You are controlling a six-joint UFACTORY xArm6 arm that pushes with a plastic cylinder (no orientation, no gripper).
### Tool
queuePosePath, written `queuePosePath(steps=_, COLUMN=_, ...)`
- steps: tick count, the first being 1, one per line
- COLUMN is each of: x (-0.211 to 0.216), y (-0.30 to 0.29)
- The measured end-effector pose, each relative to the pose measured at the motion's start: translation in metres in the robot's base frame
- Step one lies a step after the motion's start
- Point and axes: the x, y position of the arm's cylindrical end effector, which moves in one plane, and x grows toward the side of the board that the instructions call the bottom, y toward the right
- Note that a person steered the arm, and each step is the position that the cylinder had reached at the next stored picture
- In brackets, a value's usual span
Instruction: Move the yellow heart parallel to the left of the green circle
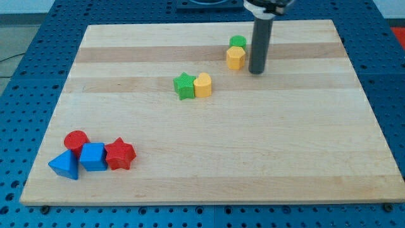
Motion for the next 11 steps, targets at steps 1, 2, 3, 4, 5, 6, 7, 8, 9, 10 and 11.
queuePosePath(steps=1, x=0.079, y=-0.01)
queuePosePath(steps=2, x=0.059, y=-0.048)
queuePosePath(steps=3, x=0.025, y=-0.094)
queuePosePath(steps=4, x=0.016, y=-0.127)
queuePosePath(steps=5, x=0.055, y=-0.125)
queuePosePath(steps=6, x=0.045, y=-0.179)
queuePosePath(steps=7, x=0.008, y=-0.194)
queuePosePath(steps=8, x=-0.015, y=-0.198)
queuePosePath(steps=9, x=0.053, y=-0.189)
queuePosePath(steps=10, x=0.03, y=-0.169)
queuePosePath(steps=11, x=-0.017, y=-0.17)
